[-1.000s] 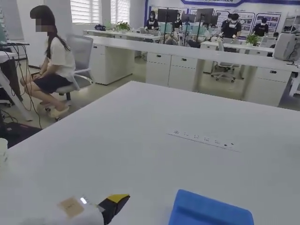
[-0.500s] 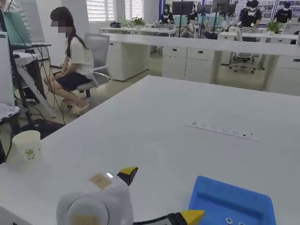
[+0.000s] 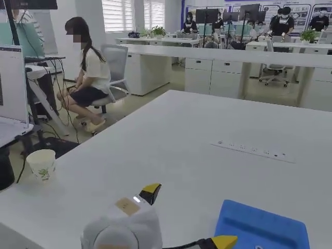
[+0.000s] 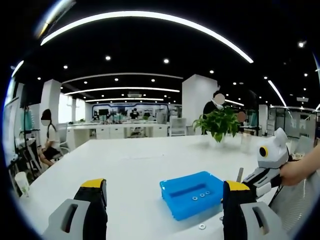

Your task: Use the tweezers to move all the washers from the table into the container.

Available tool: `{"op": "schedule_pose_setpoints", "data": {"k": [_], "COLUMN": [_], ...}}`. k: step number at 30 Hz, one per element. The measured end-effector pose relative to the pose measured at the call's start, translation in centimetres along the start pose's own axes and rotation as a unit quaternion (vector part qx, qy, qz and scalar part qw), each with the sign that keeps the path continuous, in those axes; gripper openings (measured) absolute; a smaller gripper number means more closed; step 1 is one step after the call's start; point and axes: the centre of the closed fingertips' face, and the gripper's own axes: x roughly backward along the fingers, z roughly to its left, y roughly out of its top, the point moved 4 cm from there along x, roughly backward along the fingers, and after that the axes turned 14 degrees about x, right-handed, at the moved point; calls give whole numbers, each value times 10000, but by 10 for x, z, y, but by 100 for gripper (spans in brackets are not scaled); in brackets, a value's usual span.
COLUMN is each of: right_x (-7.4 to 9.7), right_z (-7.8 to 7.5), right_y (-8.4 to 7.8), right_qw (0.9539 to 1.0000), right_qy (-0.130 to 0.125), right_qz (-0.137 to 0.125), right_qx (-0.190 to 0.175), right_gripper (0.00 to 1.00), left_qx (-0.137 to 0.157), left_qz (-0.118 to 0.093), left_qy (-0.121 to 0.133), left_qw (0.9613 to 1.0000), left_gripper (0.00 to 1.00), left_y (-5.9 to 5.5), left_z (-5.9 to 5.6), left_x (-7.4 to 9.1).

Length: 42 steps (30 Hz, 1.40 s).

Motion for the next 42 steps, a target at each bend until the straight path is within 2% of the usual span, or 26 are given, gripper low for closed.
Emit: {"op": "schedule_pose_setpoints", "data": {"k": [2, 4, 8, 10, 17, 24, 29, 32, 33, 35, 39, 42], "right_x": [5, 9, 13, 12, -6, -30, -45, -53, -57, -64, -71, -74], "right_z": [-2, -4, -12, -18, -33, -54, -71, -76, -75, -78, -85, -87], "right_y": [12, 22, 51, 60, 77, 74, 65, 59, 55, 48, 37, 33], "right_qw": [9989, 9997, 9988, 9986, 9987, 9992, 9992, 9993, 9995, 9988, 9982, 9987], "right_qy": [45, 101, 83, 69, 17, -22, -98, -53, 95, 181, 76, 112], "right_qz": [-283, -185, -473, -518, -511, -369, -186, -93, -65, -31, 181, 242], "right_qx": [-382, -128, -114, -75, 8, -155, -346, -372, -295, -464, -560, -445], "right_gripper": [3, 3, 3, 3, 3, 3, 3, 3, 3, 3, 3, 3], "left_qx": [-34, -73, -140, -94, 61, 95, 123, 159, 163, 173, 186, 195], "left_qz": [66, 159, 204, 187, 186, 273, 296, 377, 396, 405, 403, 435], "left_qy": [-72, -144, -203, -238, -172, -149, -145, -134, -126, -120, -95, -63], "left_qw": [9999, 9997, 9995, 9995, 9997, 9995, 9994, 9991, 9990, 9990, 9990, 9988], "left_gripper": [99, 99, 99, 99, 99, 99, 99, 99, 99, 99, 99, 98], "left_y": [-2, -5, -6, -6, -6, -9, -10, -12, -13, -13, -13, -14], "left_z": [-2, -5, -8, -8, -5, -2, -2, -1, -1, 0, 1, 3], "left_x": [-2, -2, -1, -1, 0, -1, -2, -3, -3, -3, -3, -3]}}
